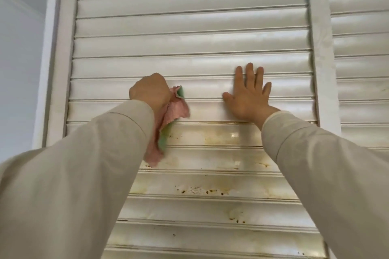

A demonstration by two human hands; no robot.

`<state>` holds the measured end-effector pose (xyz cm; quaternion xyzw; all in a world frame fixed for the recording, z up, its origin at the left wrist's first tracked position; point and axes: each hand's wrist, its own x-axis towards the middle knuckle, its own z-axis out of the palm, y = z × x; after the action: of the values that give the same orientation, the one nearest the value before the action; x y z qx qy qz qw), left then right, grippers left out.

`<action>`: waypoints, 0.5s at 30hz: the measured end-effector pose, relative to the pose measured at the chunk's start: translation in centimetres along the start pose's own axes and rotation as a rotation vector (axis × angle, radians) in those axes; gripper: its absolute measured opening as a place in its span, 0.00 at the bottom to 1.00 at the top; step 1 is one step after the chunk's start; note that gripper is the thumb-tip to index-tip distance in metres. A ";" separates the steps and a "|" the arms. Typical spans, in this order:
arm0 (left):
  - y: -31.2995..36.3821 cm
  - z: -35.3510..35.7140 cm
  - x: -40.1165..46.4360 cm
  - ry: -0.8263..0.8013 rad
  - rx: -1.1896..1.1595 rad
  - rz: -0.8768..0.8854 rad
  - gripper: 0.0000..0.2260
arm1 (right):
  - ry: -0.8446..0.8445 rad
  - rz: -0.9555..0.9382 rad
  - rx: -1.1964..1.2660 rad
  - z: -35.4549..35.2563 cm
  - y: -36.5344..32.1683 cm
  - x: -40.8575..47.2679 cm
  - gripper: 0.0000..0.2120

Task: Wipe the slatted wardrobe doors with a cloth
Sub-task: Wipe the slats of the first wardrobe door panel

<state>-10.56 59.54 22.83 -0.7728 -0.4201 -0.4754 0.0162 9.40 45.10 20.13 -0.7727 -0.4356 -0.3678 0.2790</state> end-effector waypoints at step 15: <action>8.4 0.2 -2.6 0.158 0.414 0.418 0.10 | -0.051 -0.001 0.079 -0.5 0.1 0.2 0.51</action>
<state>-5.33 52.61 23.92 -0.7833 -0.3372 -0.4249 0.3036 9.39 44.79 20.57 -0.7699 -0.4571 -0.3307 0.2982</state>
